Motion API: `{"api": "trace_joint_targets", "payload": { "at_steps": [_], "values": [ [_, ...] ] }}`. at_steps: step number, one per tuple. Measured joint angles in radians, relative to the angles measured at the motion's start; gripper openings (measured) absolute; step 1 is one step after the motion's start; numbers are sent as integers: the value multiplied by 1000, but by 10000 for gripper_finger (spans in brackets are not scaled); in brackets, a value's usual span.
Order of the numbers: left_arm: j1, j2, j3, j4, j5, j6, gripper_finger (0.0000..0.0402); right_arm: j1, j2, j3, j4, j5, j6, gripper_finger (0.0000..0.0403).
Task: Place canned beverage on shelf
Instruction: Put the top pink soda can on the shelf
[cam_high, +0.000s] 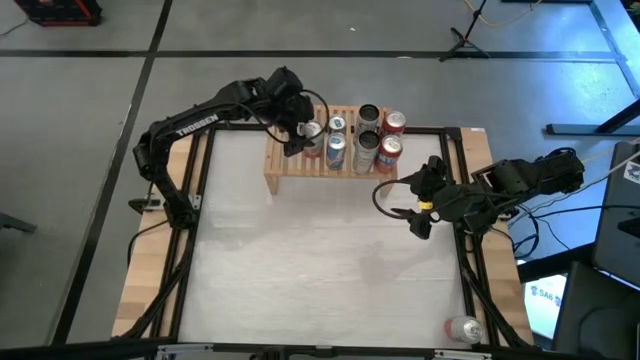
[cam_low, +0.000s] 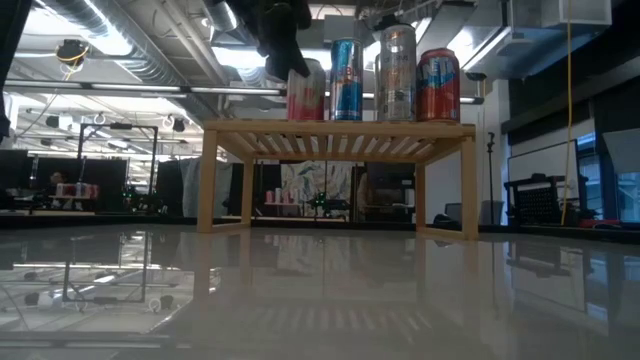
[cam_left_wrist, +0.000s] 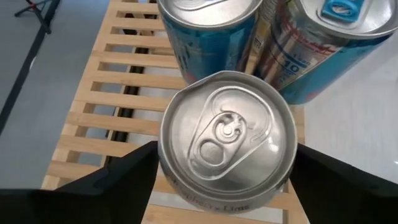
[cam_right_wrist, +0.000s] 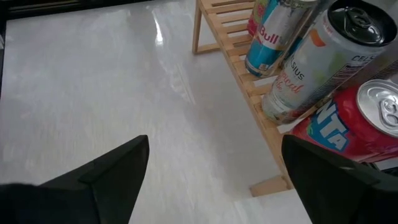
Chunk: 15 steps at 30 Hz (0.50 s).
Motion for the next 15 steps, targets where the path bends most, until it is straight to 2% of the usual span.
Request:
{"api": "trace_joint_targets", "payload": {
  "at_steps": [15],
  "values": [
    [-1, -7, 0, 16, 3, 21, 335, 0, 0, 0, 7, 17, 0, 358]
  ]
}}
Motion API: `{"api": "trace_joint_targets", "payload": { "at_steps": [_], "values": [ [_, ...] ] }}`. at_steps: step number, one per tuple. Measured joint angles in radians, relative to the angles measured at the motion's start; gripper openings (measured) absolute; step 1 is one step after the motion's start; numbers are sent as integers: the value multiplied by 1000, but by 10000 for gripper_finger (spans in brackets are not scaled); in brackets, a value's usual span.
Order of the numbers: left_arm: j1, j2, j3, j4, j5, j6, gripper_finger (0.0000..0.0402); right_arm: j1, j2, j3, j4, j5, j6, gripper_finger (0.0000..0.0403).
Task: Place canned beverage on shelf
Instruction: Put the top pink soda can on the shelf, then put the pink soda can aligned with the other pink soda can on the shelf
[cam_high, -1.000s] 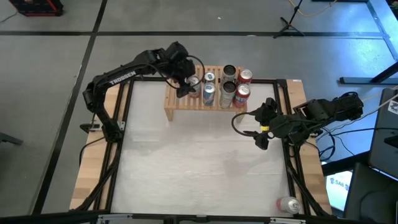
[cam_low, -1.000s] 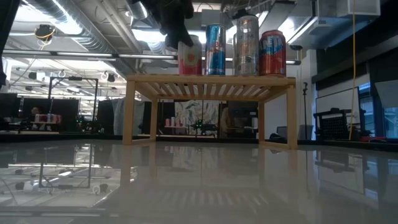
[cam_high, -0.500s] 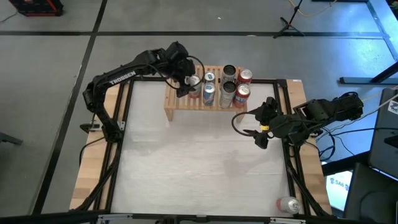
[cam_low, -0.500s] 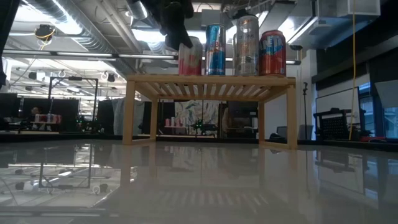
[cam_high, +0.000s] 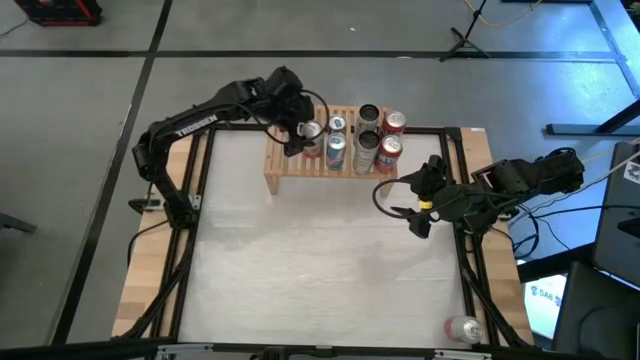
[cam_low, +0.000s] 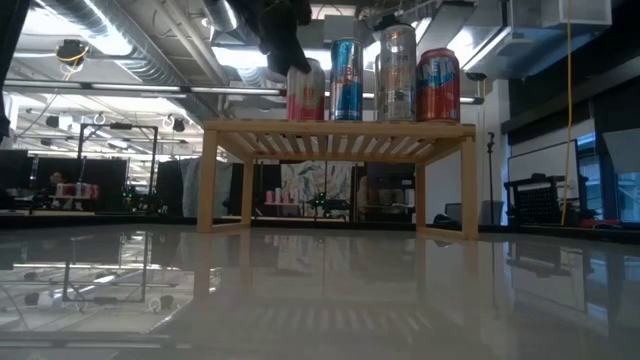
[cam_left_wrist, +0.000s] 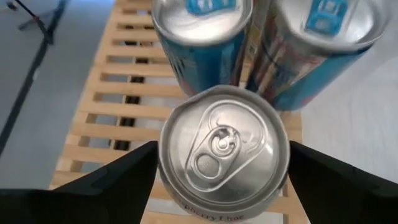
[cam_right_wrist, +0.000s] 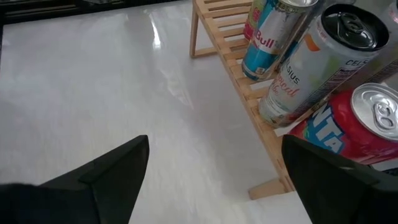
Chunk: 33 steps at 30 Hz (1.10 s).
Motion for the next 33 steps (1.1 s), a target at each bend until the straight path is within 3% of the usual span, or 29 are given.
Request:
{"api": "trace_joint_targets", "payload": {
  "at_steps": [11, 19, 23, 33],
  "values": [
    [-1, -52, 11, 36, -17, -4, 336, 0, 0, 0, 0, -16, 0, 358],
    [-35, -59, 173, -1, -87, -56, 336, 0, 0, 0, 2, -43, 0, 358],
    [-74, -79, 246, -44, -89, -62, 336, 0, 0, 0, 2, -71, 0, 358],
    [-257, -204, 230, -216, -200, -283, 336, 0, 0, 0, 4, -151, 0, 358]
  ]
}}
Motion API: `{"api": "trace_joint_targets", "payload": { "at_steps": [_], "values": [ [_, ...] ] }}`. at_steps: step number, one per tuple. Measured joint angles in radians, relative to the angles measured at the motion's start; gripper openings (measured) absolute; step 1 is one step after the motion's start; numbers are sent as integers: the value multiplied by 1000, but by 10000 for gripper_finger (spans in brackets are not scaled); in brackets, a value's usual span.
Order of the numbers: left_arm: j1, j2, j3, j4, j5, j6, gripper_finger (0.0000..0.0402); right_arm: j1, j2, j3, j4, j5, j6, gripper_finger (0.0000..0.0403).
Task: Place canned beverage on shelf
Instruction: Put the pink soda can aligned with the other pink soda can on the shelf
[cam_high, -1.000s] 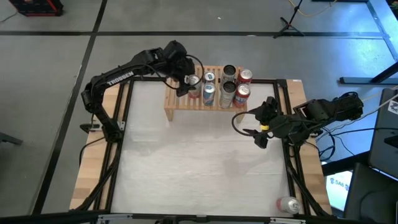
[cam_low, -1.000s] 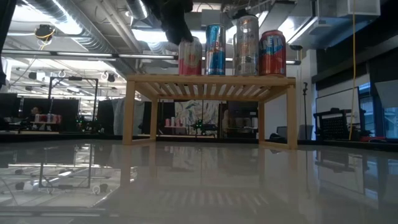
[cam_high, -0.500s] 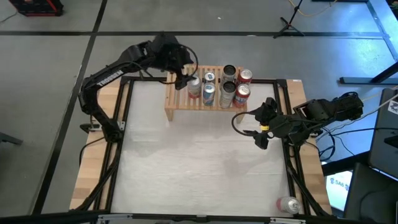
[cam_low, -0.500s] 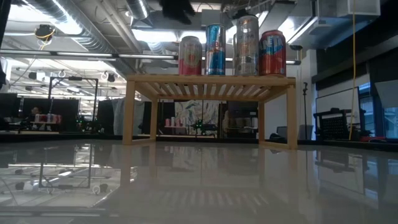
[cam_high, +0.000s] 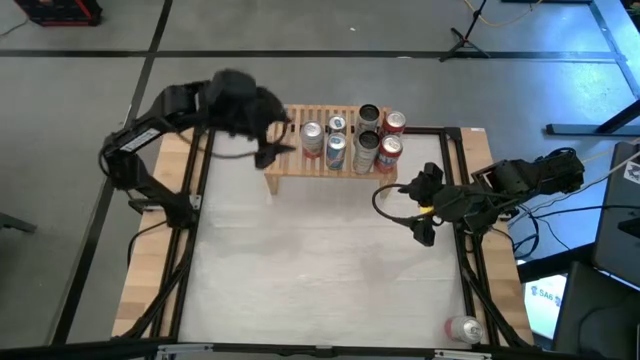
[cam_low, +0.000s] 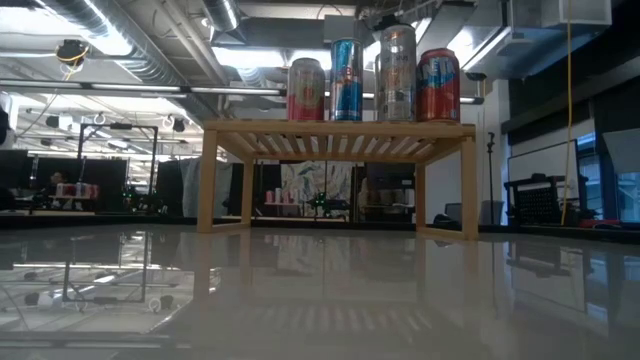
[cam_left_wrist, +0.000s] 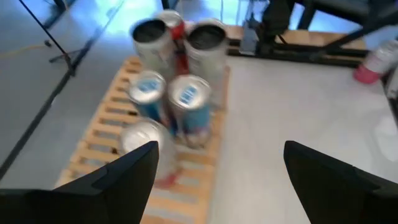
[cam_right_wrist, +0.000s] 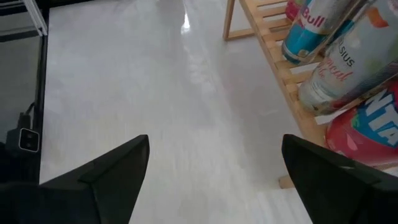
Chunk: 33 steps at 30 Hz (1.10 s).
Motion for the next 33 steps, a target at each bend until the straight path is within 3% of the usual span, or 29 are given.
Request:
{"api": "trace_joint_targets", "payload": {
  "at_steps": [5, 8, 15, 20, 26, 30, 33],
  "values": [
    [-138, -63, -65, -12, -104, -59, 336, 0, 0, 0, 28, -1, 2, 358],
    [-205, -100, -123, 61, -177, -62, 336, 0, 4, 0, 72, -13, 12, 358],
    [-329, -198, -302, 150, -214, -102, 336, -1, 15, -1, 176, -82, 43, 358],
    [-397, -301, -479, 181, -221, -174, 336, 38, 33, 20, 219, -113, 221, 358],
    [-525, -442, -655, 272, -218, -258, 336, 67, 144, 173, 245, -104, 295, 358],
    [-571, -508, -727, 327, -222, -282, 336, 76, 240, 327, 92, -137, 391, 358],
    [-593, -534, -761, 336, -220, -302, 336, 108, 313, 409, -37, -223, 516, 358]
  ]
}}
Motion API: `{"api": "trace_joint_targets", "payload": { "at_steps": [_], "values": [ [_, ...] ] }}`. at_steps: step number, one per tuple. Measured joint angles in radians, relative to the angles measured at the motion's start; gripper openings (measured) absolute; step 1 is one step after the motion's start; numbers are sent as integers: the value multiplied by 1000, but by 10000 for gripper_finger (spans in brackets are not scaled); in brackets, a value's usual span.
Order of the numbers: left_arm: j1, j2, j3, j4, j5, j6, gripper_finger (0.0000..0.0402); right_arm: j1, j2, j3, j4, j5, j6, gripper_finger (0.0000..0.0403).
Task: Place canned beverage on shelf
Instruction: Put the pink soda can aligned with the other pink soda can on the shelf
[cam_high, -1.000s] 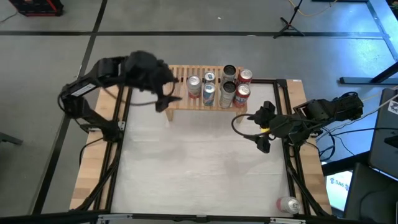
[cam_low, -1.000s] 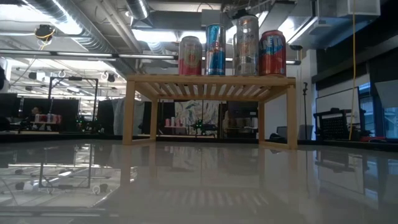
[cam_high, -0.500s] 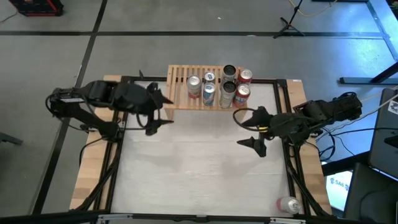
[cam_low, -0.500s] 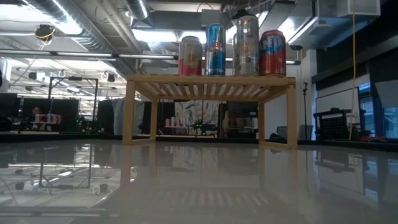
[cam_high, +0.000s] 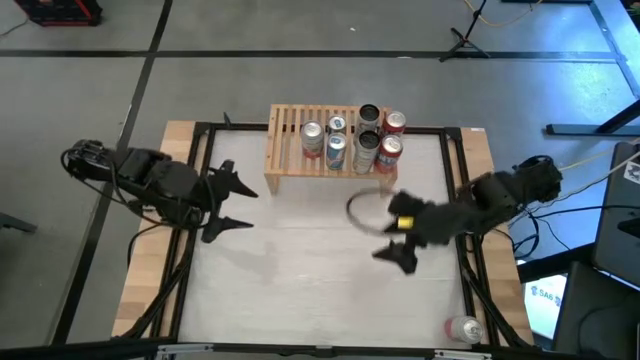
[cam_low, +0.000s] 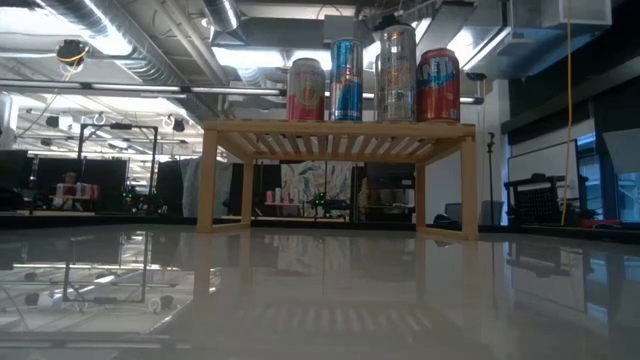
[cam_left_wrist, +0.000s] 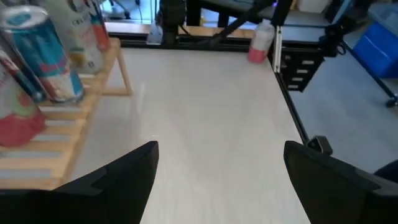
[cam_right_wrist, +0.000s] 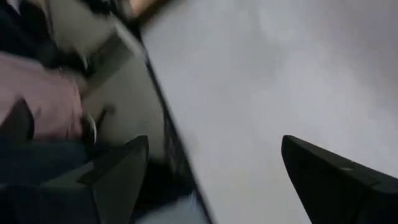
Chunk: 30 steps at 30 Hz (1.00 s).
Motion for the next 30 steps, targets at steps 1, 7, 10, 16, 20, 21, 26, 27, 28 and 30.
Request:
{"api": "trace_joint_targets", "payload": {
  "at_steps": [1, 7, 10, 16, 20, 21, 26, 27, 28, 30],
  "values": [
    [-7, -5, -11, 3, -1, -9, 336, 19, 20, 11, -31, -26, 42, 358],
    [-66, -14, -95, 69, 14, -17, 336, 134, 121, 0, -171, -238, 283, 358],
    [-85, -12, -121, 90, 14, -17, 336, 215, 156, -6, -195, -267, 378, 358],
    [-104, -11, -125, 99, 11, -20, 336, 365, 204, -52, -230, -343, 483, 358],
    [-105, -11, -125, 102, 6, -21, 336, 438, 224, -84, -279, -445, 520, 358],
    [-105, -11, -125, 104, 6, -21, 336, 454, 226, -96, -293, -445, 539, 358],
    [-105, -11, -125, 115, 6, -21, 336, 509, 226, -186, -292, -471, 614, 358],
    [-105, -11, -125, 115, 6, -21, 336, 512, 226, -208, -285, -484, 623, 358],
    [-105, -10, -125, 115, 7, -22, 336, 515, 226, -228, -276, -503, 634, 358],
    [-104, -10, -125, 115, 7, -23, 336, 514, 226, -266, -273, -535, 641, 358]
  ]
}}
